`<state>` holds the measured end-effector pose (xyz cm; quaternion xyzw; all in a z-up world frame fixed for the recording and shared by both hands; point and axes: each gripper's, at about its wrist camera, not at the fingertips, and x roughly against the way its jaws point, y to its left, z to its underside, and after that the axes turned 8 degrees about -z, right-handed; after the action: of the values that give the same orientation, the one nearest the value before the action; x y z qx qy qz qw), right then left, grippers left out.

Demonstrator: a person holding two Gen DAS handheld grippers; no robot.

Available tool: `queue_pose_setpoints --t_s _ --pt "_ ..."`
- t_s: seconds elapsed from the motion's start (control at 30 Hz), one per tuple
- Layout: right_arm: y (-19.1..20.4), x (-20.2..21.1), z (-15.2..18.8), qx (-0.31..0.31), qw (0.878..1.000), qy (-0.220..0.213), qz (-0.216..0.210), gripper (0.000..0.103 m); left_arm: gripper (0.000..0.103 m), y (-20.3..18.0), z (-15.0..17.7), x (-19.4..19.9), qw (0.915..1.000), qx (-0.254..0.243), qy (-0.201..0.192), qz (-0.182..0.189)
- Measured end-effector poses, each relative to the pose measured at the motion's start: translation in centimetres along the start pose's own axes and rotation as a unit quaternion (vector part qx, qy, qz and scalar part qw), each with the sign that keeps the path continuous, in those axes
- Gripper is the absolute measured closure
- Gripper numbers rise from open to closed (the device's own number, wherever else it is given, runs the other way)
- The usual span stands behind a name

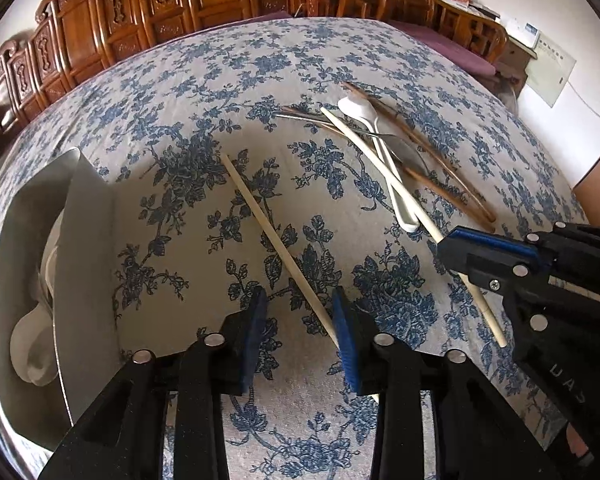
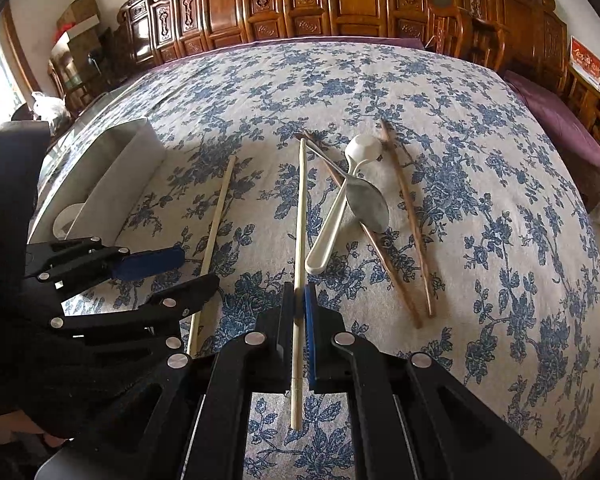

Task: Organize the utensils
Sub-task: 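Grasp a second bamboo chopstick with the left tool while the right tool holds its chopstick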

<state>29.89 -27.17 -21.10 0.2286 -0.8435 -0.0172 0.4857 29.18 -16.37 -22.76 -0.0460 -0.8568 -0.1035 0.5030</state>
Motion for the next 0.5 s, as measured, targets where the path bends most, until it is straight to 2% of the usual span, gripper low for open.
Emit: queue_pose_setpoints --t_s 0.07,0.2,0.5 --pt "0.0 0.0 0.0 0.002 1.000 0.000 0.000 0.097 0.095 0.1 0.3 0.2 1.0000 -0.002 -0.004 0.006" --pt "0.1 -0.1 -0.1 0.003 1.000 0.000 -0.001 0.097 0.099 0.4 1.0 0.5 0.9999 -0.011 -0.007 0.007" --pt "1.5 0.0 -0.1 0.016 1.000 -0.006 -0.007 0.097 0.099 2.3 2.0 2.4 0.9997 -0.004 -0.022 -0.007"
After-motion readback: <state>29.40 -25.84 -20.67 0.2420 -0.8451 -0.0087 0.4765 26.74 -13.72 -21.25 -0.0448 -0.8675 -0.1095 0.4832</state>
